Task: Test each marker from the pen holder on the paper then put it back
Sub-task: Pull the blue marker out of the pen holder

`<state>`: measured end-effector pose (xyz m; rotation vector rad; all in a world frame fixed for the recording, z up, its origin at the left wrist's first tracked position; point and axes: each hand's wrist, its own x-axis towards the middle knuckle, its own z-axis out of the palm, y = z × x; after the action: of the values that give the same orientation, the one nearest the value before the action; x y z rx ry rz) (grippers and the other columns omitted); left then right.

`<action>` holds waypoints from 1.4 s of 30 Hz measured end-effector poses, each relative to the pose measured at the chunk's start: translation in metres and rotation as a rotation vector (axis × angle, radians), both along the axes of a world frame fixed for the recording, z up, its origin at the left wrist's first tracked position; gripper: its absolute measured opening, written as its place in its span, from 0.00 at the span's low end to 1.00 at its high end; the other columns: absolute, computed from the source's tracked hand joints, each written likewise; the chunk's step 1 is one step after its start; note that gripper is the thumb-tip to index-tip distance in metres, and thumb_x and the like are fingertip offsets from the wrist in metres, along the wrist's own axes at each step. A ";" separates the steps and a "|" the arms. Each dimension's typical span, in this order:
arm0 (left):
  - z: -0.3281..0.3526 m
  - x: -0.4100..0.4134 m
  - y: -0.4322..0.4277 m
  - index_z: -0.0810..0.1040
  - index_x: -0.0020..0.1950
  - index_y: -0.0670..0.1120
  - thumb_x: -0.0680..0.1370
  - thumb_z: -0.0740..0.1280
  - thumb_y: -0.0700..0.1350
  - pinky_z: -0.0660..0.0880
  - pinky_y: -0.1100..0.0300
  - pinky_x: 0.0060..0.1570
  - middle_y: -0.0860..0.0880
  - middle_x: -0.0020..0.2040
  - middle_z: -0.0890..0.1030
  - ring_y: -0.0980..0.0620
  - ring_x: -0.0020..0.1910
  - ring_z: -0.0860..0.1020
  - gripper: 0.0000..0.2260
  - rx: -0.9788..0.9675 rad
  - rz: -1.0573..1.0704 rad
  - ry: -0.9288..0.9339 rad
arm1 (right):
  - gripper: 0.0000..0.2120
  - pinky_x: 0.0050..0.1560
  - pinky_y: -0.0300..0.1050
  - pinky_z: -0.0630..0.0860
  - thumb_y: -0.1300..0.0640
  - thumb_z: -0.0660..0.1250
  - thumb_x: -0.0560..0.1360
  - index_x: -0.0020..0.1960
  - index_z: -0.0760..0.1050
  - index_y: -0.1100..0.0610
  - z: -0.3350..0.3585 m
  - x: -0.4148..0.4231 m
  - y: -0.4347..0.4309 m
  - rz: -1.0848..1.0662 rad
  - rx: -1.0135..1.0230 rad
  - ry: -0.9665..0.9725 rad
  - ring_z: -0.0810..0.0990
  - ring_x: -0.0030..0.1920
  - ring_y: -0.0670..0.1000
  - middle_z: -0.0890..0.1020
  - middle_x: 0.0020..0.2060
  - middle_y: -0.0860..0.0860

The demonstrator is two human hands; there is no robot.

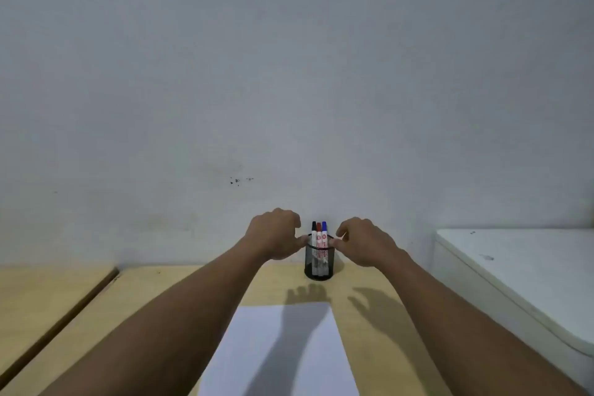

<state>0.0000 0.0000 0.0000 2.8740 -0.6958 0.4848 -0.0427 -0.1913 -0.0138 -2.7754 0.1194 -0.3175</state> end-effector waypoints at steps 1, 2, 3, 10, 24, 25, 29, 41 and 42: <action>-0.003 0.011 -0.008 0.76 0.66 0.50 0.77 0.63 0.62 0.75 0.52 0.54 0.49 0.63 0.80 0.48 0.59 0.78 0.23 0.020 -0.001 0.016 | 0.18 0.55 0.53 0.80 0.43 0.66 0.78 0.62 0.78 0.53 -0.007 0.013 -0.006 -0.015 0.019 0.001 0.82 0.54 0.54 0.84 0.56 0.52; -0.008 0.026 -0.017 0.76 0.66 0.51 0.78 0.63 0.62 0.76 0.52 0.53 0.50 0.62 0.80 0.49 0.59 0.78 0.22 0.016 0.003 0.016 | 0.17 0.54 0.53 0.80 0.44 0.65 0.78 0.61 0.79 0.53 -0.011 0.024 -0.011 -0.035 0.034 0.000 0.82 0.53 0.54 0.84 0.56 0.51; -0.015 0.042 -0.025 0.77 0.65 0.51 0.78 0.63 0.61 0.76 0.53 0.52 0.50 0.62 0.81 0.49 0.58 0.79 0.20 0.013 -0.002 0.018 | 0.17 0.53 0.53 0.80 0.44 0.65 0.78 0.60 0.79 0.52 -0.019 0.039 -0.018 -0.040 0.051 0.008 0.82 0.52 0.54 0.84 0.55 0.51; -0.041 0.130 -0.074 0.80 0.61 0.50 0.81 0.62 0.52 0.78 0.55 0.45 0.49 0.56 0.82 0.50 0.49 0.80 0.13 -0.013 -0.047 0.047 | 0.11 0.49 0.48 0.80 0.53 0.66 0.80 0.57 0.83 0.56 -0.060 0.133 -0.039 -0.078 0.201 -0.020 0.84 0.49 0.53 0.86 0.52 0.53; -0.064 0.175 -0.094 0.82 0.59 0.51 0.80 0.61 0.48 0.74 0.54 0.44 0.46 0.53 0.75 0.43 0.50 0.78 0.12 -0.155 -0.129 0.099 | 0.10 0.53 0.58 0.78 0.54 0.69 0.75 0.36 0.83 0.56 -0.083 0.185 -0.034 -0.102 0.454 -0.014 0.81 0.44 0.58 0.83 0.35 0.51; -0.061 0.174 -0.093 0.82 0.58 0.51 0.80 0.63 0.50 0.73 0.54 0.43 0.47 0.53 0.76 0.44 0.50 0.79 0.11 -0.201 -0.128 0.098 | 0.11 0.56 0.58 0.77 0.53 0.68 0.76 0.36 0.82 0.54 -0.079 0.182 -0.033 -0.111 0.470 -0.024 0.81 0.46 0.57 0.84 0.38 0.50; -0.033 0.156 -0.084 0.80 0.58 0.50 0.77 0.68 0.53 0.75 0.55 0.45 0.51 0.53 0.81 0.50 0.50 0.79 0.12 -0.400 -0.134 0.124 | 0.07 0.64 0.60 0.72 0.50 0.67 0.79 0.50 0.84 0.50 -0.043 0.157 -0.021 -0.094 0.496 -0.094 0.80 0.56 0.52 0.83 0.49 0.47; 0.065 0.061 -0.014 0.86 0.53 0.42 0.77 0.70 0.46 0.71 0.69 0.43 0.48 0.51 0.86 0.54 0.51 0.81 0.10 -0.825 -0.170 0.124 | 0.10 0.55 0.62 0.79 0.56 0.68 0.78 0.47 0.84 0.61 0.050 0.069 0.041 0.174 0.574 -0.207 0.85 0.50 0.65 0.87 0.45 0.62; 0.067 0.052 -0.008 0.86 0.51 0.42 0.77 0.70 0.46 0.70 0.71 0.40 0.48 0.51 0.86 0.55 0.49 0.81 0.09 -0.854 -0.162 0.126 | 0.10 0.53 0.60 0.80 0.56 0.67 0.79 0.48 0.84 0.61 0.052 0.062 0.047 0.192 0.568 -0.194 0.85 0.49 0.64 0.87 0.45 0.61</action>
<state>0.0525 -0.0078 0.0665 2.0123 -0.5190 0.4320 0.0196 -0.1444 0.0383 -2.1623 -0.0920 -0.4242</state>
